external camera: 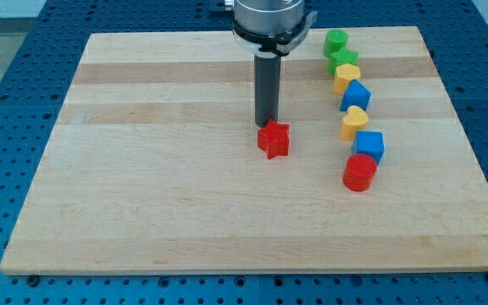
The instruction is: Move your arm towards the yellow hexagon
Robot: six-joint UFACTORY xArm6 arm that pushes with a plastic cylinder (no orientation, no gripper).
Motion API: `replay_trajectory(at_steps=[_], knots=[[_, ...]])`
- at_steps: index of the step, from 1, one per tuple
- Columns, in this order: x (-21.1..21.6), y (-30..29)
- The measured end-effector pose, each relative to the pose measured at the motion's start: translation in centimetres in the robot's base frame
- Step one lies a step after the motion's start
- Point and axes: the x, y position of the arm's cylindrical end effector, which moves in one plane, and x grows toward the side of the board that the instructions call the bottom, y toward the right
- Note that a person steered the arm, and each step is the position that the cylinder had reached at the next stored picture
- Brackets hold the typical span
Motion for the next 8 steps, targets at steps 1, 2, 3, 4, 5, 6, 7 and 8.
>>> replay_trajectory(at_steps=[1,2,3,4,5,6,7,8], knots=[[1.3,0.0],[3.4,0.4],[5.1,0.9],[6.8,2.0],[7.9,2.7],[7.9,3.0],[9.1,3.2],[10.9,3.6]])
